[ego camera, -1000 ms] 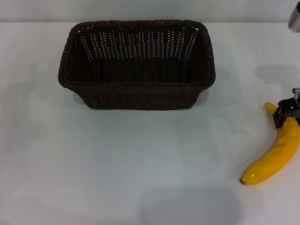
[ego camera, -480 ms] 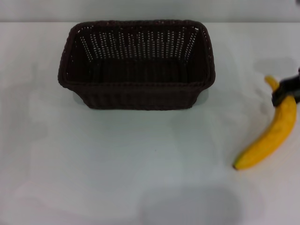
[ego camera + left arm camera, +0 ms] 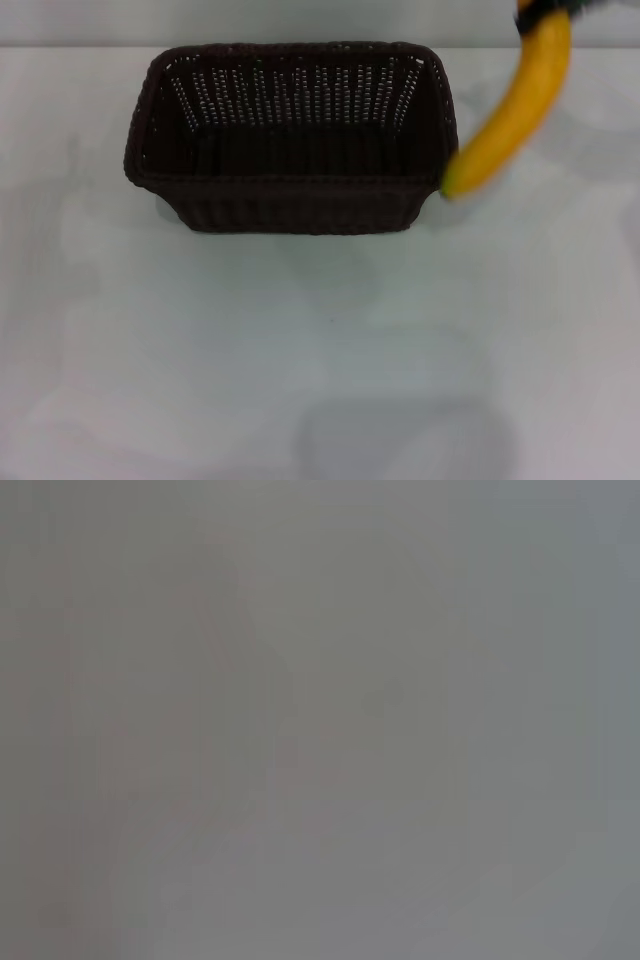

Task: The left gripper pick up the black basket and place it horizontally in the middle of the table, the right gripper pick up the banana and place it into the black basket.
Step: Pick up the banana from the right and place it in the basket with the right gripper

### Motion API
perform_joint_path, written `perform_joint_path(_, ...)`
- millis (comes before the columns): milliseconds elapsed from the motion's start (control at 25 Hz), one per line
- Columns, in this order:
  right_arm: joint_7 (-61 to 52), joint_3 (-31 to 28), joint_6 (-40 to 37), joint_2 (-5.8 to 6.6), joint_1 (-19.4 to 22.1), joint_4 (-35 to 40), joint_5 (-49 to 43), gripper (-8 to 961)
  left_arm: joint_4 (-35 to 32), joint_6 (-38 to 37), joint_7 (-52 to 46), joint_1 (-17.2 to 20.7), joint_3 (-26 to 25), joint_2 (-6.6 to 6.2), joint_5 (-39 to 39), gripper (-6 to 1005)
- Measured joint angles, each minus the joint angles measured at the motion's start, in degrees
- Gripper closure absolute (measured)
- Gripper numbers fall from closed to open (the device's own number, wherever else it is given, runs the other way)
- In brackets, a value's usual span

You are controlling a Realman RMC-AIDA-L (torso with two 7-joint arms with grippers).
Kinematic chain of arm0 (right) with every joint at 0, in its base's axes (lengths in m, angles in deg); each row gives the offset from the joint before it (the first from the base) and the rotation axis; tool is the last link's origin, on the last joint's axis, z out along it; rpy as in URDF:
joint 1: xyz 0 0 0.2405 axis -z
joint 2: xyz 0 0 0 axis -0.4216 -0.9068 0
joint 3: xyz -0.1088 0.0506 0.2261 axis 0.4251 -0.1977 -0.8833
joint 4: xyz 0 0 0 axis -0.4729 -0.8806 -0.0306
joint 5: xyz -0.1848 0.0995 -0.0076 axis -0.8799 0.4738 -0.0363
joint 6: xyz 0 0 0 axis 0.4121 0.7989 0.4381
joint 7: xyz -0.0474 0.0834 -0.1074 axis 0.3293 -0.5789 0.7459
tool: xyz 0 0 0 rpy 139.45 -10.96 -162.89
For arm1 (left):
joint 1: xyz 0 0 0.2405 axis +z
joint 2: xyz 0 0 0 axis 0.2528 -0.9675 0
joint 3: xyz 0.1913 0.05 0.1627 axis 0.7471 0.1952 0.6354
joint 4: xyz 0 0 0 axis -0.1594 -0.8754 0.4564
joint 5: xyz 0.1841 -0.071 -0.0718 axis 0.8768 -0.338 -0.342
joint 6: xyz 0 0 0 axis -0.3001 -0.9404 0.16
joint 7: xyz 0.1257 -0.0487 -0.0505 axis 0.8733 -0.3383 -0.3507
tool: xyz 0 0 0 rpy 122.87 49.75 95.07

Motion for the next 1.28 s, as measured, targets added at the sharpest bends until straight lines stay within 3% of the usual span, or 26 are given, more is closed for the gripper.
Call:
perform_joint_path(280,7.36,-4.6,-4.58,-0.12,-8.2,0.57,1.66,482,0.0,0.0,-0.09,-0.38,0.01,-0.03,-0.04,166)
perform_joint_path(520,13.23,-2.99,-19.05,-0.53,-6.87,-7.43,12.08,458,0.18,0.0,-0.17,-1.26,0.14,-0.04,-0.11,165)
perform_joint_path(760,26.41,2.55,-34.11,-0.67,-0.38,-19.32,30.13,434,0.67,-0.03,-0.17,-0.98,0.16,-0.04,-0.11,164)
perform_joint_path(1280,64.45,19.94,-51.21,-1.14,20.71,-22.01,69.7,382,0.7,-0.02,0.17,-1.27,0.16,-0.04,0.2,162)
